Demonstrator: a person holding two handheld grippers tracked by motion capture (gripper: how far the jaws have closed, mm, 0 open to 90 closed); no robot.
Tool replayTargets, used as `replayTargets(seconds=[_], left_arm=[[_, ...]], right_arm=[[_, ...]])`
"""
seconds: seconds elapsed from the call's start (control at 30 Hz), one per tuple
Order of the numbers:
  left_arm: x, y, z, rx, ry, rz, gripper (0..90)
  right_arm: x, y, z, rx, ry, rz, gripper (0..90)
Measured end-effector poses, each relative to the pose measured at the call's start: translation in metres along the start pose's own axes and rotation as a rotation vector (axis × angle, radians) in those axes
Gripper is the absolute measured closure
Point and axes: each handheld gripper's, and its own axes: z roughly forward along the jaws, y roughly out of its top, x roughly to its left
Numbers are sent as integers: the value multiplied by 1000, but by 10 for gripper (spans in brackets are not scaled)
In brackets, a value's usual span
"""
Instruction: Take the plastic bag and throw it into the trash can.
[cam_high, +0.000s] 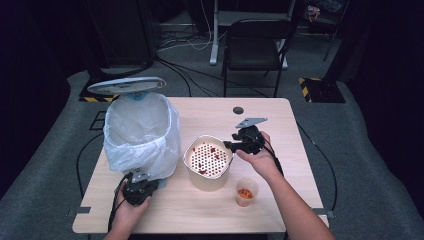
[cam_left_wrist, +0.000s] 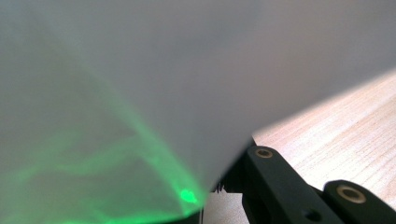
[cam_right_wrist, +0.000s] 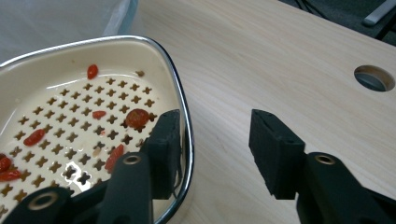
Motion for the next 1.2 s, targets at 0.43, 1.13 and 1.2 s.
replayTargets(seconds=[0.43, 1.13, 1.2], left_arm=[[5, 1, -4, 52, 4, 70, 883], [5, 1, -4, 54, 4, 76, 883], [5, 1, -4, 53, 4, 76, 883]], right_arm=[[4, -8, 6, 36, 90, -36, 782], [10, -26, -20, 52, 111, -6, 810], [12, -29, -22, 48, 109, -2, 800]])
